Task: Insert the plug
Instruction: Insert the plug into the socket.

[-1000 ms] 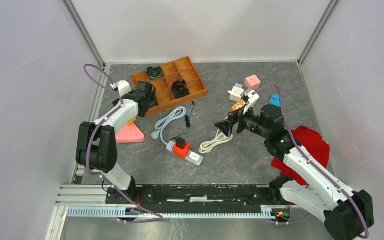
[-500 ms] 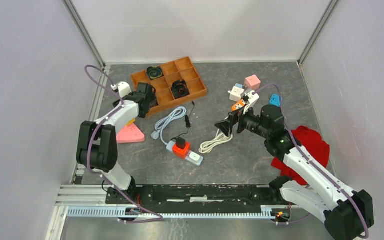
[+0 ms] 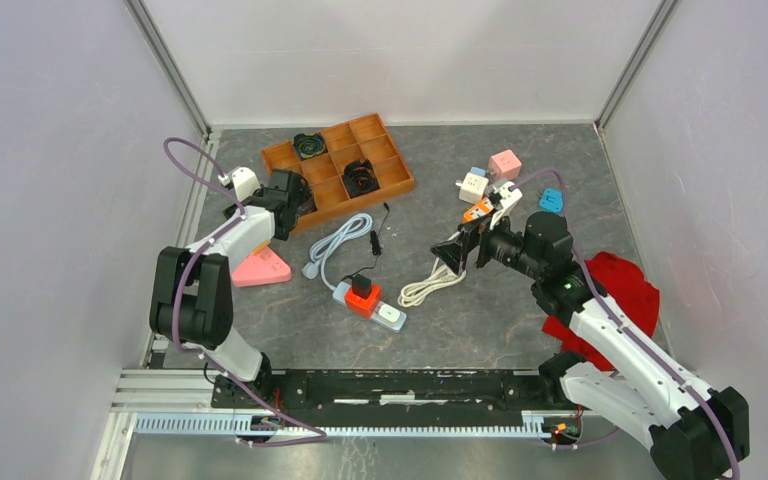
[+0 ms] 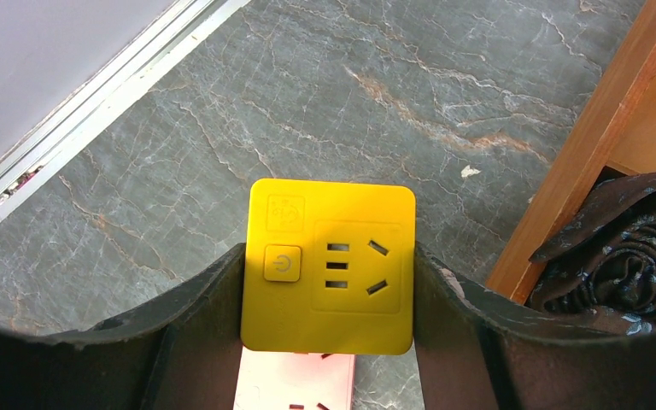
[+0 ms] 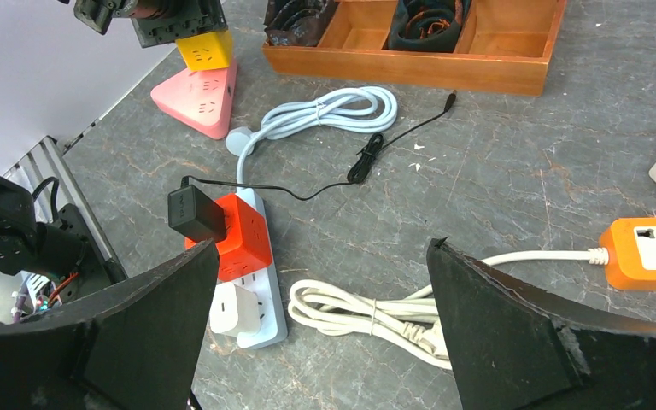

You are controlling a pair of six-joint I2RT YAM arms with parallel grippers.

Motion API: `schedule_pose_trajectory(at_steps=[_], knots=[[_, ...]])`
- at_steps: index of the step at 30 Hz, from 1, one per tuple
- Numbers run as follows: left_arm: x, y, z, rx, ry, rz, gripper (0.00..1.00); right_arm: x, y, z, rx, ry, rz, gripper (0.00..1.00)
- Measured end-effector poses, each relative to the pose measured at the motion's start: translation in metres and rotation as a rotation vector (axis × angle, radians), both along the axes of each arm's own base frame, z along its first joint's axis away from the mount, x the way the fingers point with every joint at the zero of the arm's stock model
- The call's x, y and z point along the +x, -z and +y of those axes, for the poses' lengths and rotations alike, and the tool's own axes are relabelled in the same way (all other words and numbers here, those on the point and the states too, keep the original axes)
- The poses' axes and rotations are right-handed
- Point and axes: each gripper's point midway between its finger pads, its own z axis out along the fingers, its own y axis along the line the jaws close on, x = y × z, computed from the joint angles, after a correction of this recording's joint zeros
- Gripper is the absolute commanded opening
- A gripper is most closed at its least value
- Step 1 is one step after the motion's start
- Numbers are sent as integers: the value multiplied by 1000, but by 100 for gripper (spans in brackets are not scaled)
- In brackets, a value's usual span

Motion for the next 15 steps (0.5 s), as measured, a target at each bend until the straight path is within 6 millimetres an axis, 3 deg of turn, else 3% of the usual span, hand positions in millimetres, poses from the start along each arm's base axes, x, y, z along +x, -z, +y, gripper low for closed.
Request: schedule_pose_trajectory(at_steps=[15], knots=[[1,3,7,-6,-20,-5,37,-1,-1,-2,-2,3,-8,98]])
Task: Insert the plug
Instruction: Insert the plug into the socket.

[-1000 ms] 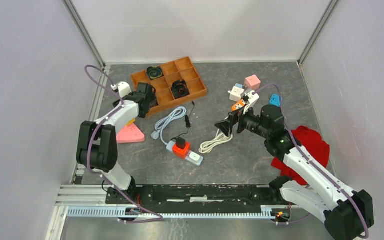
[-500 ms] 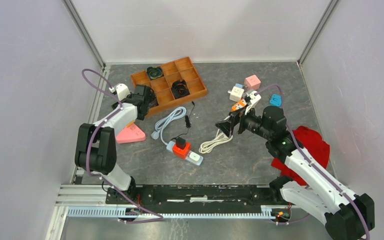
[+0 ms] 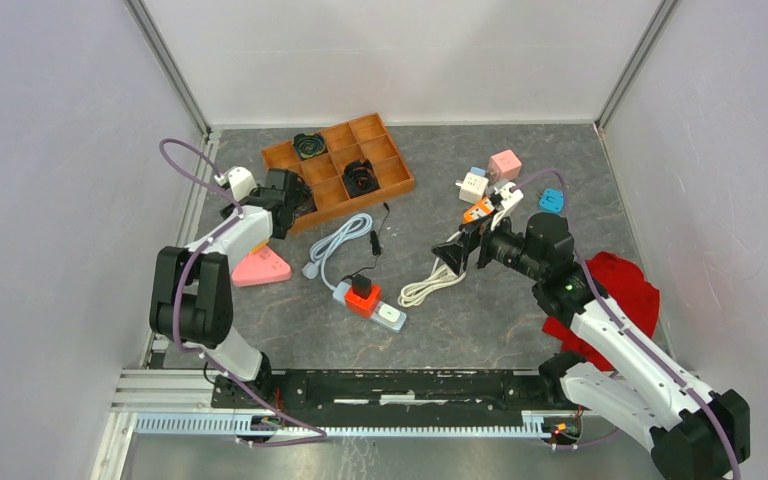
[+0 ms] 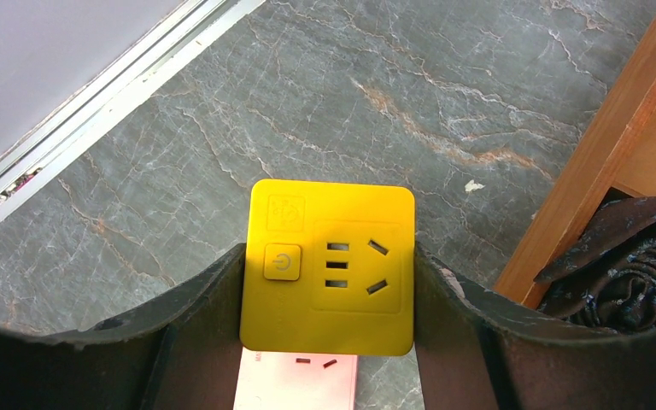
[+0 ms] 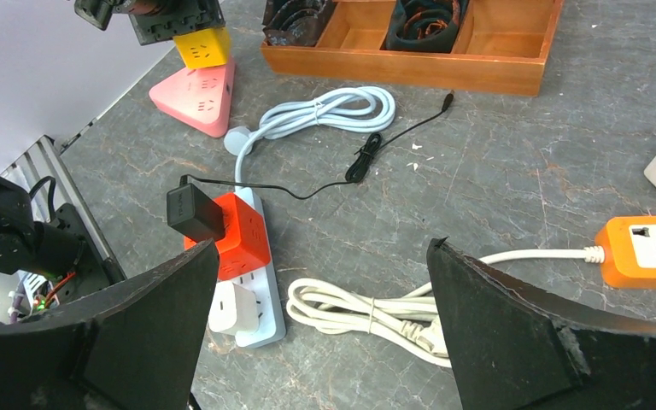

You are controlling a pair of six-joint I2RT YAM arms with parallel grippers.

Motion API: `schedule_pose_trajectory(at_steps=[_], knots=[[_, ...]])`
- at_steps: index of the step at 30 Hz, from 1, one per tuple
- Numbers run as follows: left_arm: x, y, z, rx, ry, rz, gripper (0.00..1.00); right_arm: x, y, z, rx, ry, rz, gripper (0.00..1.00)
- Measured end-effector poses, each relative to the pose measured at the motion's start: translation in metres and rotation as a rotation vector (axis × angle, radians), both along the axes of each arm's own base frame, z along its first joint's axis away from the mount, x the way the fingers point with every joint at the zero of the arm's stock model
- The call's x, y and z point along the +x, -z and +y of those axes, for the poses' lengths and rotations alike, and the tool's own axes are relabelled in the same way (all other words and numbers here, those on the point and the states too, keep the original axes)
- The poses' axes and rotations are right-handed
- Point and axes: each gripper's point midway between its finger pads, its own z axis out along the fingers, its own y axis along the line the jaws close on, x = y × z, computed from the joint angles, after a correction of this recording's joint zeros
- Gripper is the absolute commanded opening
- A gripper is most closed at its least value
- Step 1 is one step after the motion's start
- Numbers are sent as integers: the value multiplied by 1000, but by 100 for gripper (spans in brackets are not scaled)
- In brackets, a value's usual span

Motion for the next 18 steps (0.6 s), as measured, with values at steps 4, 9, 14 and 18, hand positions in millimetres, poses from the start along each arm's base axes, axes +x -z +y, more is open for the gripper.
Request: schedule_pose_trajectory(at_steps=[4,9,14,18], knots=[[0,1,1,1,-2,-1,36,0,1,-1,-3,2,-4,98],[-2,5,1,4,-4,-3,35,-1,2,-1,-4,2,-2,98],[-5,19,1,0,-4,28,32,-1,1,-1,-5,2,-5,98],[-5,20,1,3,-5,33,32,-1,1,-1,-5,2,-7,98]])
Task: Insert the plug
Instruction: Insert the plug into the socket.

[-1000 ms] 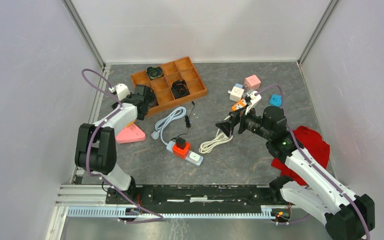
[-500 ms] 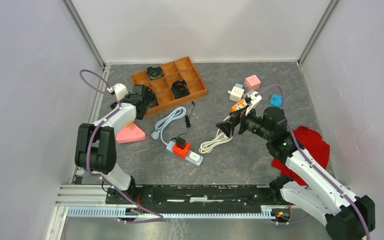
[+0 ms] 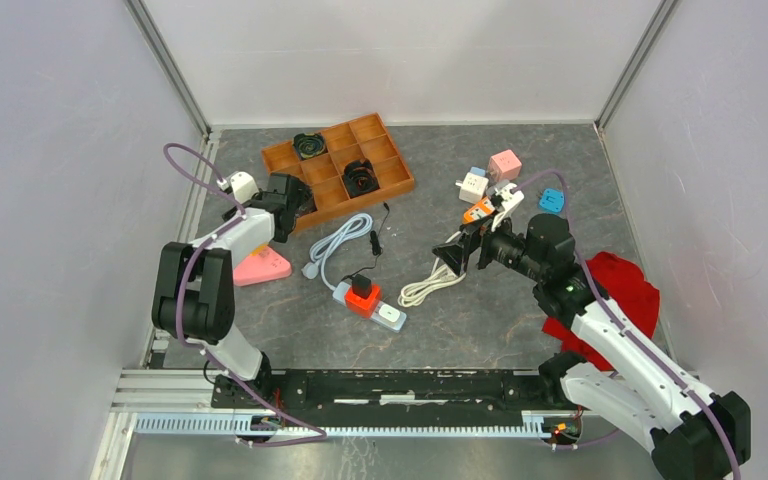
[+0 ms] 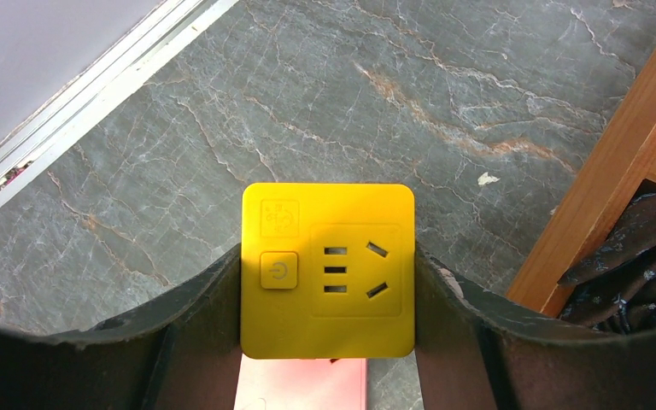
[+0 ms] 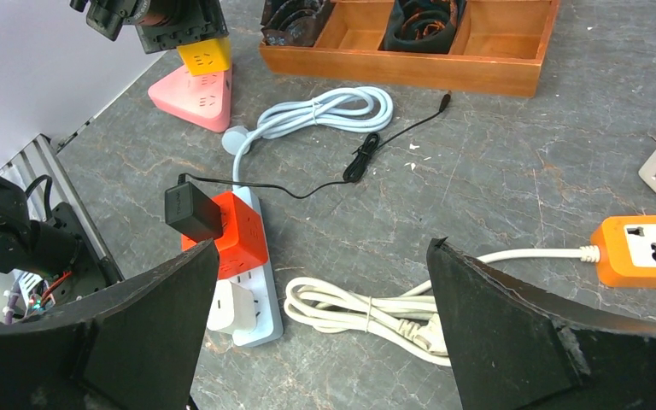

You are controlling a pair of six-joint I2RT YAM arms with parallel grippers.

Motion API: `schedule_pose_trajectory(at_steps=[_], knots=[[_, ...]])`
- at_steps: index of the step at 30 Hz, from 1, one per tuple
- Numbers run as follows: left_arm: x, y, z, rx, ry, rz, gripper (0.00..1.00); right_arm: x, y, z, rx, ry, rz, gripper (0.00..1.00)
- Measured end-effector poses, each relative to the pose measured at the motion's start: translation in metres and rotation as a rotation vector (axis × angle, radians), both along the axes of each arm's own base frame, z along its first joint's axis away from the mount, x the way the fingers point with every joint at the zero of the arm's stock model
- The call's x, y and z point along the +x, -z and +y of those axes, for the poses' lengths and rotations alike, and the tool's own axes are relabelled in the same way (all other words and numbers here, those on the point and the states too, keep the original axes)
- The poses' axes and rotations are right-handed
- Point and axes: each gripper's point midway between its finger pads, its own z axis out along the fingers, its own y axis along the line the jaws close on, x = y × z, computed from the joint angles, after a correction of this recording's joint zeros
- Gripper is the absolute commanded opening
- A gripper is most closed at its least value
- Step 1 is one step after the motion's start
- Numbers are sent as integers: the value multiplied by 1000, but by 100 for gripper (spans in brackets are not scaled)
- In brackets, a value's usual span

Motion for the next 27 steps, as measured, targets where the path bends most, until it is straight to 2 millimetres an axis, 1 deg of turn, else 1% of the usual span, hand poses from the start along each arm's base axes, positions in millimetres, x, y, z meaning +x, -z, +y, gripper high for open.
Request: schedule_pose_trajectory(at_steps=[2,3,7,12,14,15,17,18,20,22,23,26,27], knots=[[0,1,0,0,0,2,34,0,-1,0,1,0,-2,98],[0,1,0,1,0,3,37,-1,-2,0,2,0,-4,98],[0,1,0,1,0,8,56,-1,-5,-2,6,7,-16,98],[2,-5,-2,-12,3,5,76,-3,-6,-4,7,11,-23,98],[1,-2,-5,-43,12,23,83,-2,-6,-4,4,14,-24,98],[-4,8,-9,-82,24,64,85,-2,-5,-5,2,16,-25,98],[-12,21,-14,-117,37,122,87,-1,-5,-5,-2,19,-26,98],[-12,21,-15,-123,41,127,88,-1,-4,-5,-4,21,-25,98],[-13,19,-21,-156,58,127,90,-1,-4,-6,-7,23,-24,98],[-15,17,-26,-187,70,134,98,0,-3,-7,-11,30,-23,98],[-15,14,-28,-198,75,134,99,1,-2,-8,-14,39,-21,98],[-11,2,-32,-221,91,108,100,6,2,-11,-25,68,-14,98],[-10,-6,-33,-227,96,87,100,9,4,-13,-32,89,-9,98]])
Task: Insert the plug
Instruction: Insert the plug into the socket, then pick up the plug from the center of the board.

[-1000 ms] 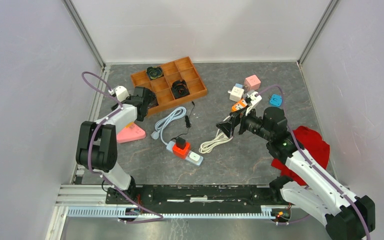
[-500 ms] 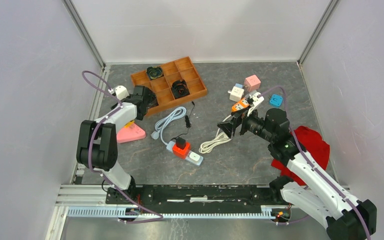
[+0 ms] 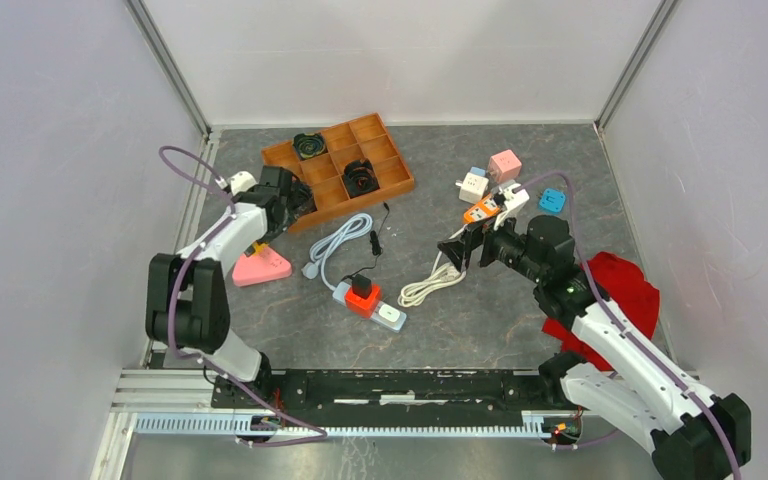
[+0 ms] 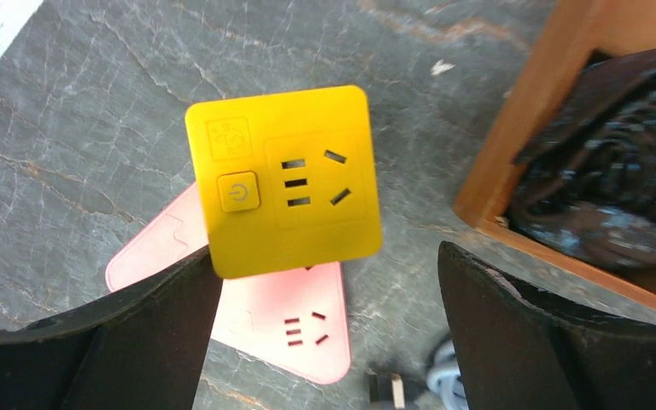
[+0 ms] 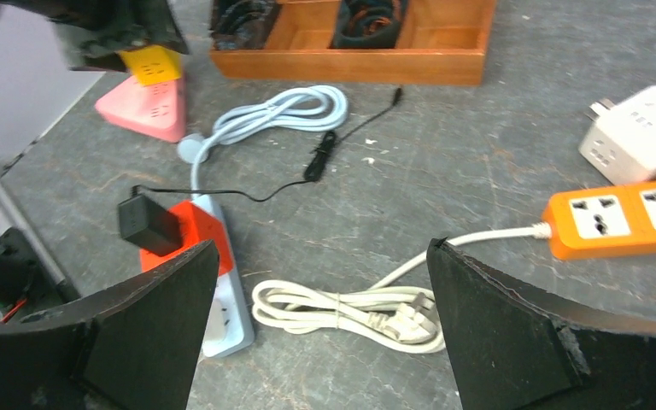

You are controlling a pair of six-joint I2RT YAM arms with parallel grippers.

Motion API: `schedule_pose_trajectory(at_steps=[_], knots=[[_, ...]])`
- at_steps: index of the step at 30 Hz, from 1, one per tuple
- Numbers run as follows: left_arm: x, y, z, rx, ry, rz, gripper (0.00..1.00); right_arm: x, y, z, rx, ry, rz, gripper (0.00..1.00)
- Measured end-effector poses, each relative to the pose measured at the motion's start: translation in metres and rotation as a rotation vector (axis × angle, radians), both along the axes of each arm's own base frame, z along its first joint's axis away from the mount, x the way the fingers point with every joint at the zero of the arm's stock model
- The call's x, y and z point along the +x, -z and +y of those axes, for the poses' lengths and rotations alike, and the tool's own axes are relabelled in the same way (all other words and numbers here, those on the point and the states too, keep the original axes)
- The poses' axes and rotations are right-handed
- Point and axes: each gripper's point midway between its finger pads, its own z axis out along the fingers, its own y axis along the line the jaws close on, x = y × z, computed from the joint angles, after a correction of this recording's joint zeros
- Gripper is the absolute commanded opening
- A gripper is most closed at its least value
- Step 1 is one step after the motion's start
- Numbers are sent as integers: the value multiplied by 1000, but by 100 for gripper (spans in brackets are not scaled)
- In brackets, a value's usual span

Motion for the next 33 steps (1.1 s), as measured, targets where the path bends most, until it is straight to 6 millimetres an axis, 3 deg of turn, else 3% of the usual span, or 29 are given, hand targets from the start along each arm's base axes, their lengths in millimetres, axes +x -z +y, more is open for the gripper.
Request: schedule_pose_trajectory(at_steps=[6,8,12,15,22,25,30,33], knots=[[7,-41,-6,-26,72,-104,100,21,30,-24,-87,176,74,98],[10,-68,-12,-45,131,-187,100,27,43,-34,-130,241,104,98],[10,-104,-30,-94,298,-343,100,40,62,-51,-209,343,126,96],[4,-118,-53,-151,457,-429,100,50,77,-62,-274,402,141,91],[-13,-126,-110,-310,771,-574,100,88,104,-108,-405,608,203,76],[-22,-120,-117,-340,810,-587,100,106,104,-133,-444,696,205,74],[-27,-130,-116,-326,796,-620,100,131,109,-183,-474,821,235,74],[-31,-134,-115,-307,788,-624,100,138,120,-215,-501,887,276,83]])
